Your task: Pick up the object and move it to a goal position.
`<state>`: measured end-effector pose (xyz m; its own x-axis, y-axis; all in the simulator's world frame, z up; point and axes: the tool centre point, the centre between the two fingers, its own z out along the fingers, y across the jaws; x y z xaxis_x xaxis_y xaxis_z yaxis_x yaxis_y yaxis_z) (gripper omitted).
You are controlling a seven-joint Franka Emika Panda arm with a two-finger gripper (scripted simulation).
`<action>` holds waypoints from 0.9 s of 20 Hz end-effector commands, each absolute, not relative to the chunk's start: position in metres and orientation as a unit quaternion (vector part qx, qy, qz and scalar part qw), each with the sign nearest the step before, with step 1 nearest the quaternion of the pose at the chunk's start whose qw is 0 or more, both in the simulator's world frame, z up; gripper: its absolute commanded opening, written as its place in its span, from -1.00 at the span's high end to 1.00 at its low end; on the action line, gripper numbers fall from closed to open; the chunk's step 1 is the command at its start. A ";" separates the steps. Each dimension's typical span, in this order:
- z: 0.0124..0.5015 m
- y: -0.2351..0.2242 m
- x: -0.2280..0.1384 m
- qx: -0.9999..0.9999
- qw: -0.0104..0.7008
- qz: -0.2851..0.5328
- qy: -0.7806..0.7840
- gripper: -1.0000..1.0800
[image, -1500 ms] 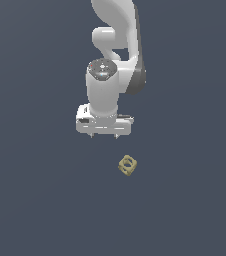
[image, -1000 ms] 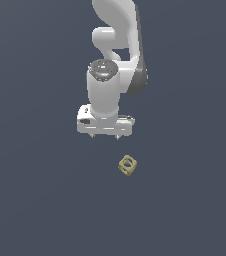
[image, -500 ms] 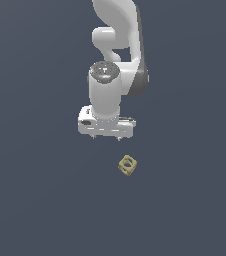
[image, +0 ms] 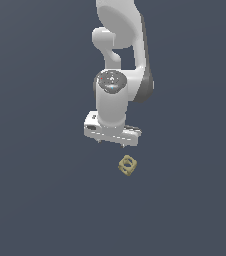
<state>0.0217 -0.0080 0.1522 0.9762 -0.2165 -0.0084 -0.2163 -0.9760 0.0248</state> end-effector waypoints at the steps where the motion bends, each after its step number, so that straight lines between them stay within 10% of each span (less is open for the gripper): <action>1: 0.146 0.000 0.027 0.991 0.011 -0.005 -0.135 -0.92; 18: 0.101 0.054 0.060 0.952 0.002 -0.001 -0.307 -0.92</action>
